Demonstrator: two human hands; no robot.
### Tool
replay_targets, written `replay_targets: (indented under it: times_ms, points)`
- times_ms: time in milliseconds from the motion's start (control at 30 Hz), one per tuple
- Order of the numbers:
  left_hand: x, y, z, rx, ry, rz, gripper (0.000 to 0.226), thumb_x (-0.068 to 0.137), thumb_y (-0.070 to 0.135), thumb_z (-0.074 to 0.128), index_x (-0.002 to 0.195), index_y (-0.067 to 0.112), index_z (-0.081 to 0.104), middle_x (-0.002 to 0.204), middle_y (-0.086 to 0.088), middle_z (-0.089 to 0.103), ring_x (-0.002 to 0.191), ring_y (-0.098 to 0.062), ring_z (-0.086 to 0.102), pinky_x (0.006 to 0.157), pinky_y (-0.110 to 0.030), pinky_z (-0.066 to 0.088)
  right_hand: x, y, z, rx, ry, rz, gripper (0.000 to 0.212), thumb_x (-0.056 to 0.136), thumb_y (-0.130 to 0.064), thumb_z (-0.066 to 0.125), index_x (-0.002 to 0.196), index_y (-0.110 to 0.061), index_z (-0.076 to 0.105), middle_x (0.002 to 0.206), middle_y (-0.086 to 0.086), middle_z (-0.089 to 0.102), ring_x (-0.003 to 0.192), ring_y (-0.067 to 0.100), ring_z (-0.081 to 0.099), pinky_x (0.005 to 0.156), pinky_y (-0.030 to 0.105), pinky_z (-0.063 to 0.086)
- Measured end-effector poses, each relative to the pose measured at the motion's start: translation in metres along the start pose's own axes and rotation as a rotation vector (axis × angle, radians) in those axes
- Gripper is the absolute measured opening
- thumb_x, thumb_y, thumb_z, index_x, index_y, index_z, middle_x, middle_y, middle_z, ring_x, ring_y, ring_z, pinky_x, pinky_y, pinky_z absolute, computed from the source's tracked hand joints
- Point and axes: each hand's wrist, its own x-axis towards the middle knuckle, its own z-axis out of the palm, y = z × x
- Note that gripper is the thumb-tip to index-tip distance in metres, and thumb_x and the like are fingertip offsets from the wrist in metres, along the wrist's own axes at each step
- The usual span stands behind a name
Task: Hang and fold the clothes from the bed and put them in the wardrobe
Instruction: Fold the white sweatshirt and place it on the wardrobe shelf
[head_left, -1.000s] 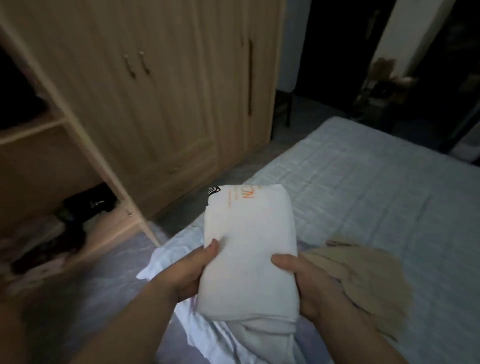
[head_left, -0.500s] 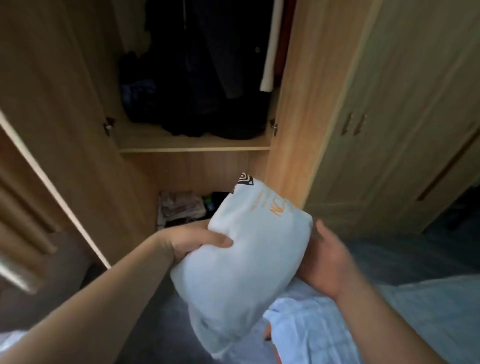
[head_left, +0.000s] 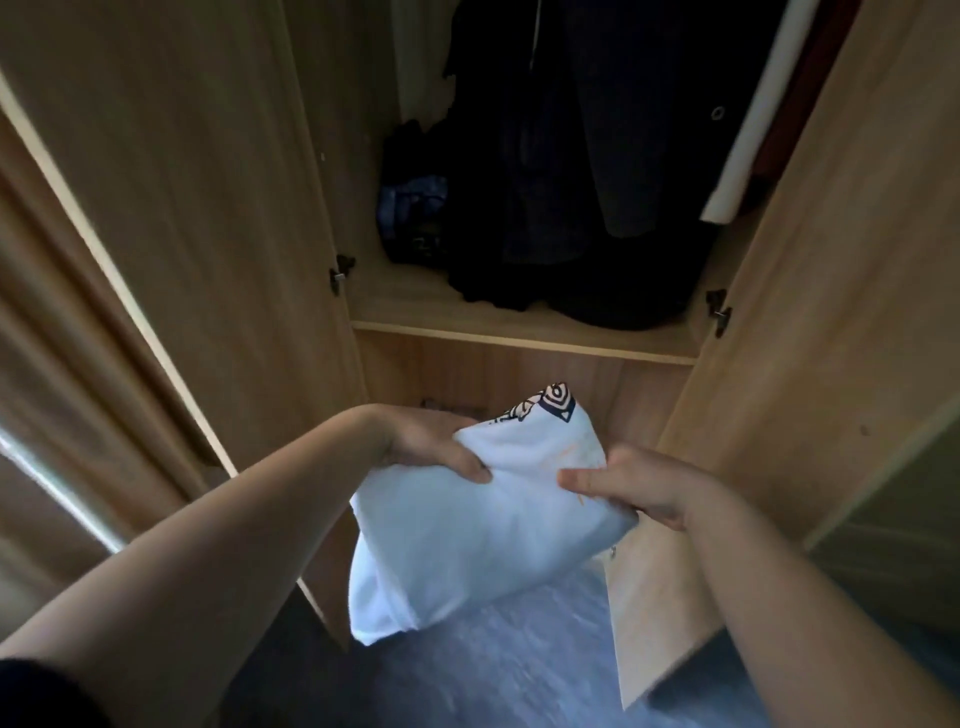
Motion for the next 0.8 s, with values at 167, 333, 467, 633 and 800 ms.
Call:
replay_targets:
  times_ms: [167, 333, 467, 633, 800]
  points:
    - [0.041, 0.031, -0.059, 0.113, 0.23, -0.051, 0.048, 0.081, 0.028, 0.079, 0.124, 0.035, 0.06, 0.117, 0.013, 0.07, 0.108, -0.008, 0.066, 0.093, -0.028, 0.052, 0.091, -0.01, -0.056, -0.175, 0.131, -0.037, 0.017, 0.076, -0.027, 0.085, 0.085, -0.027, 0.07, 0.071, -0.025, 0.071, 0.071, -0.007, 0.067, 0.062, 0.009, 0.047]
    - [0.063, 0.012, -0.114, 0.205, 0.683, 0.067, 0.056, 0.077, 0.029, 0.082, 0.127, 0.032, 0.055, 0.118, 0.015, 0.065, 0.108, 0.001, 0.061, 0.094, -0.021, 0.048, 0.169, -0.032, -0.091, -0.17, 0.188, -0.03, 0.019, 0.076, -0.031, 0.083, 0.086, -0.02, 0.072, 0.08, -0.008, 0.076, 0.081, 0.01, 0.072, 0.072, 0.025, 0.054]
    - [0.081, -0.021, -0.114, -0.021, 1.229, 0.13, 0.038, 0.08, 0.017, 0.07, 0.114, 0.03, 0.059, 0.112, 0.009, 0.066, 0.105, -0.011, 0.064, 0.089, -0.031, 0.051, 0.227, -0.051, -0.101, -0.153, 0.205, 0.016, 0.058, 0.059, -0.053, 0.084, 0.1, -0.016, 0.067, 0.092, -0.001, 0.074, 0.086, 0.019, 0.071, 0.082, 0.036, 0.056]
    - [0.107, -0.041, -0.103, -0.757, 0.619, 0.25, 0.025, 0.091, 0.02, 0.065, 0.111, 0.004, 0.064, 0.104, -0.02, 0.068, 0.091, -0.035, 0.067, 0.081, -0.048, 0.051, 0.295, -0.074, -0.114, 0.08, 0.248, 0.006, 0.069, 0.056, -0.052, 0.085, 0.112, -0.018, 0.066, 0.1, 0.004, 0.075, 0.09, 0.026, 0.073, 0.085, 0.047, 0.058]
    - [0.148, -0.059, -0.155, -1.124, 0.336, 0.187, 0.079, 0.083, 0.065, 0.056, 0.135, 0.007, 0.049, 0.13, -0.023, 0.06, 0.12, -0.036, 0.06, 0.095, -0.045, 0.051, 0.344, -0.106, -0.117, 0.448, 0.199, -0.055, 0.034, 0.083, -0.021, 0.07, 0.116, -0.012, 0.067, 0.107, 0.01, 0.075, 0.096, 0.026, 0.072, 0.072, 0.042, 0.06]
